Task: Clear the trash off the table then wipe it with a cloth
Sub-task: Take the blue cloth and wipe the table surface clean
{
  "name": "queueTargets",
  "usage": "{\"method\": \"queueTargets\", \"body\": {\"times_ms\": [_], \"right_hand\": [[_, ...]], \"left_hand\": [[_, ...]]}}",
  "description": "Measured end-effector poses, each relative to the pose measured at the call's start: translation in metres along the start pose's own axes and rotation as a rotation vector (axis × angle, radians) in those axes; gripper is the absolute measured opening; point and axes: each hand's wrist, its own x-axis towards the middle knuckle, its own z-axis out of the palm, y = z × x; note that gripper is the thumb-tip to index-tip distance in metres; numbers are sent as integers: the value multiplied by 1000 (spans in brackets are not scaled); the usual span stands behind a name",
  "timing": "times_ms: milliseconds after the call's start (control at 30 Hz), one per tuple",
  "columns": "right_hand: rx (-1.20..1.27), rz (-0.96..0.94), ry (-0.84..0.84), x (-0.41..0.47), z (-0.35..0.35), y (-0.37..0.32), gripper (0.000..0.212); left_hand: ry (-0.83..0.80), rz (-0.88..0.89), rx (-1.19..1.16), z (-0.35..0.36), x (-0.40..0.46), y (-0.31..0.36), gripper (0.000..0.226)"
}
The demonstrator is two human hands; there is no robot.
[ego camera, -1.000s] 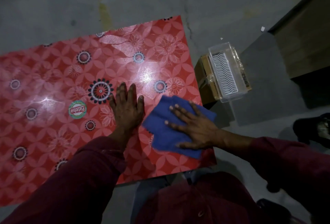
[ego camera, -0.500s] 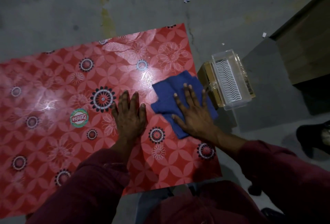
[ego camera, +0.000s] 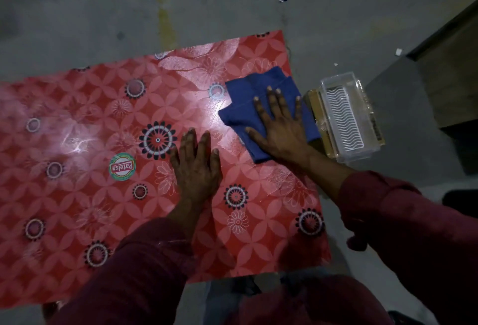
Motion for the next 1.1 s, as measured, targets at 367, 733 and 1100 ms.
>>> {"method": "queueTargets", "body": {"times_ms": [367,733,1100], "right_hand": [[-21,-290,21,-28,5,8,85],[104,16,-4,120,-16,38,87],[158,284,1,179,-18,12,88]], "left_hand": [[-15,-14,-53,4,0,-5,50],[-15,-22,-43,3,-1,-1,51],[-62,-57,-38,5,-2,1,52]]}}
